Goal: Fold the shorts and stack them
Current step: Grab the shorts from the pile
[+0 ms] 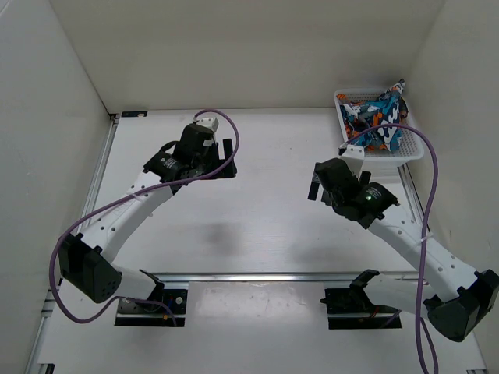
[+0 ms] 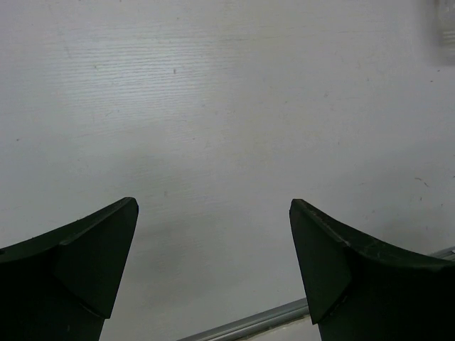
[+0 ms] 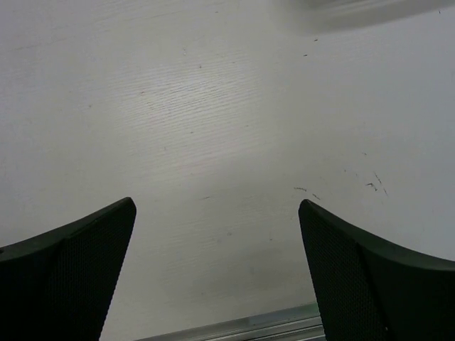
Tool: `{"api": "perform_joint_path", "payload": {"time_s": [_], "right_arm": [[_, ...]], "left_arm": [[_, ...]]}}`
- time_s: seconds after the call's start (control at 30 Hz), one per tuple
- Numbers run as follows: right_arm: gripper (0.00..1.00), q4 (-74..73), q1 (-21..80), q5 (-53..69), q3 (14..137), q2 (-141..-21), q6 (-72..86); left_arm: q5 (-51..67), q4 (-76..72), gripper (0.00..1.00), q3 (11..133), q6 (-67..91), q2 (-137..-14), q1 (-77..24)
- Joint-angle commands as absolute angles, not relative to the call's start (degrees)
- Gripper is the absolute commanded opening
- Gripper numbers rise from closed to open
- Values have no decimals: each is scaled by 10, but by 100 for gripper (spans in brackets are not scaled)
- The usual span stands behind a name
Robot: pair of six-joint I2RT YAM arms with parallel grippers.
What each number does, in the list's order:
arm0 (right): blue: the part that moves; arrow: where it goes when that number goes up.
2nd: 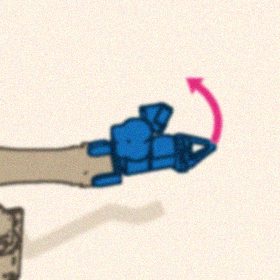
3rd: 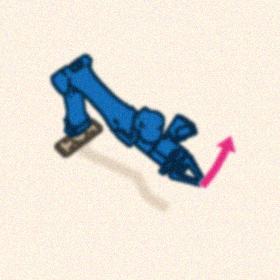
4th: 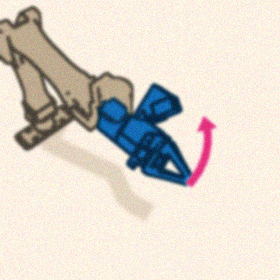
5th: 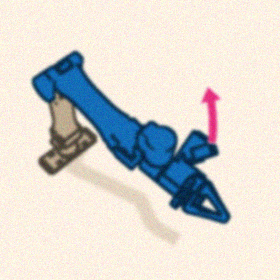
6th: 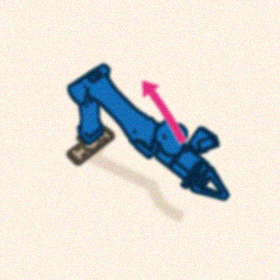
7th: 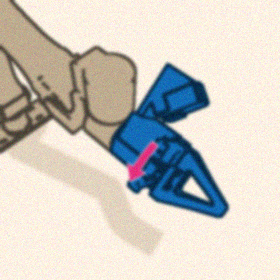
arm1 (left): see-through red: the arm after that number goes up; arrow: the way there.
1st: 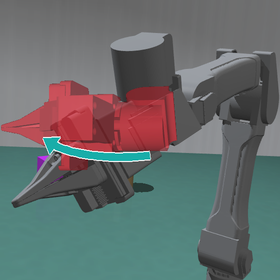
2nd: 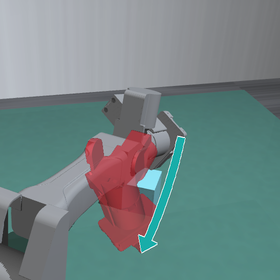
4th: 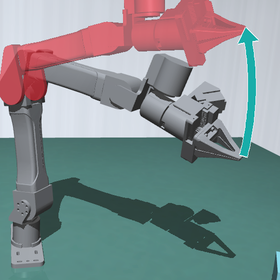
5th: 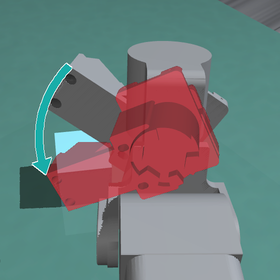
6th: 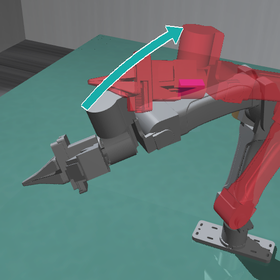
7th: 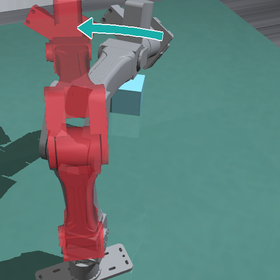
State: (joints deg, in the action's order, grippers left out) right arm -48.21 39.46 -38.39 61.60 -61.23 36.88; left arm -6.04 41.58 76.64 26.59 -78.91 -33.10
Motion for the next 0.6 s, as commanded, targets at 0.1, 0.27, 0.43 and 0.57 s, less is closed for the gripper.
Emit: {"api": "perform_joint_path", "payload": {"time_s": [0.1, 0.27, 0.43, 0.57], "right_arm": [[100, -478, 397, -415, 608, -606, 353], [100, -478, 397, -415, 623, -635, 323], [96, -483, 352, -397, 699, -694, 275], [56, -461, 263, -345, 774, -764, 233]], "left_arm": [[-37, 412, 100, 754, 282, -776, -305], [-32, 412, 100, 737, 282, -747, -294], [-44, 418, 100, 725, 282, -730, -294], [-57, 424, 100, 720, 277, -715, -288]]}}
